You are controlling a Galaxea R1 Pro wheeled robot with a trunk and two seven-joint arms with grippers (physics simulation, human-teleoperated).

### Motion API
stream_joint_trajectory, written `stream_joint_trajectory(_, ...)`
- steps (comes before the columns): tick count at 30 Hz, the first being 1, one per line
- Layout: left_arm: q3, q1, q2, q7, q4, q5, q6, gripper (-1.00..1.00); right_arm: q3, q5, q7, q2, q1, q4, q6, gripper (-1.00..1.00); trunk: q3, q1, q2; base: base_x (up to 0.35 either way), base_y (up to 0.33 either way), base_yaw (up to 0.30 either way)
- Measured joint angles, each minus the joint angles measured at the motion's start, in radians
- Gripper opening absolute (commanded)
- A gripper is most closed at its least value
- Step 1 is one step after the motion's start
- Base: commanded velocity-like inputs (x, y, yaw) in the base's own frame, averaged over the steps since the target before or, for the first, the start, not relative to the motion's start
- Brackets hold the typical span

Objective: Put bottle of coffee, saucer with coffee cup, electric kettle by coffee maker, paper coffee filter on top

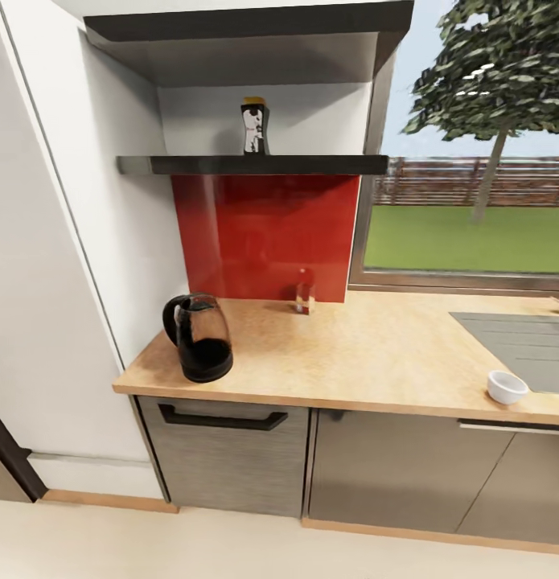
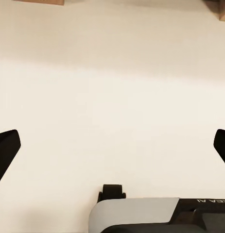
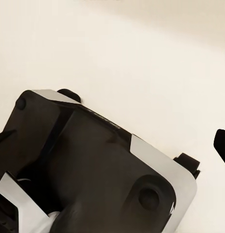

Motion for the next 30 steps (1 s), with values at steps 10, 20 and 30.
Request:
stream_joint_trajectory(10,0.001,0.000,0.000,0.000,0.000,0.000,0.000,1.00,0.000,0.000,0.001,0.000,0.000,0.000,0.000,1.00,0.000,0.000,0.000,0.000,0.286,-0.047)
stream_joint_trajectory(20,0.000,0.000,0.000,-0.001,0.000,0.000,0.000,1.00,0.000,0.000,0.012,0.000,0.000,0.000,0.000,1.00,0.002,0.000,0.000,-0.041,0.133,-0.060)
stream_joint_trajectory(30,-0.010,0.000,-0.001,-0.030,-0.100,0.000,0.006,1.00,-0.003,-0.063,0.007,-0.086,0.000,0.002,-0.003,1.00,0.002,0.000,0.000,-0.001,0.003,0.000)
